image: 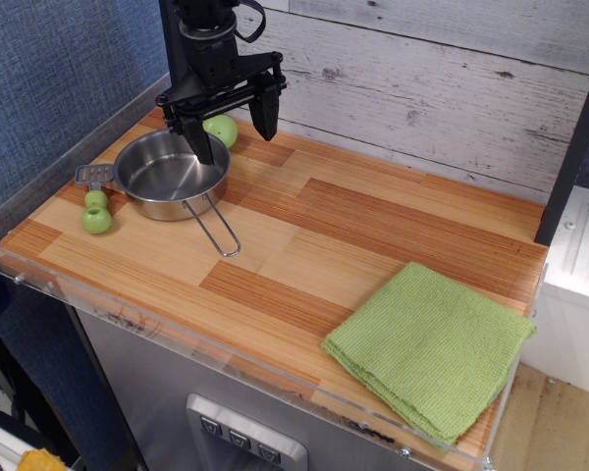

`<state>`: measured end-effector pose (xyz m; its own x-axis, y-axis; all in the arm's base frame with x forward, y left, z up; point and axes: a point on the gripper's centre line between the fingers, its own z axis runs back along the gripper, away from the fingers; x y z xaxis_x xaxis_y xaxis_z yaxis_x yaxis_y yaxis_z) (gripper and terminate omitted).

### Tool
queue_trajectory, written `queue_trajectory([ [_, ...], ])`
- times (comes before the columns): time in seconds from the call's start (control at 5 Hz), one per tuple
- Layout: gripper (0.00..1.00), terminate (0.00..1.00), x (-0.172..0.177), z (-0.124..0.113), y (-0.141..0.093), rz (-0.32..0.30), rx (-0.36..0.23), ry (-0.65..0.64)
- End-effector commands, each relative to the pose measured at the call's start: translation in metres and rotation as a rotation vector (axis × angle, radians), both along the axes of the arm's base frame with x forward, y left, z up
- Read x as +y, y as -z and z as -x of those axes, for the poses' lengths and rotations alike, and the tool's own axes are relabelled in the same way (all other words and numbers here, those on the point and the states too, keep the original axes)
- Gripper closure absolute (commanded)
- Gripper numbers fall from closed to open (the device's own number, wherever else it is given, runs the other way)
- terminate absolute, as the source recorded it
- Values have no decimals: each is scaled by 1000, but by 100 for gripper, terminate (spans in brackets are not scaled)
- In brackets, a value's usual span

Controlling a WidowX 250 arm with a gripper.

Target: Set the pan to the back left of the green cloth.

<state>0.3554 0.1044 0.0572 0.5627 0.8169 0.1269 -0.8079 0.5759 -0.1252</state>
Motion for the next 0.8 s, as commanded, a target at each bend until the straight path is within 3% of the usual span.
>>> queue_trajectory([
  [0.0, 0, 0, 11, 4, -13, -35, -30, 146],
  [0.6, 0, 0, 7, -2, 15, -63, 20, 197],
])
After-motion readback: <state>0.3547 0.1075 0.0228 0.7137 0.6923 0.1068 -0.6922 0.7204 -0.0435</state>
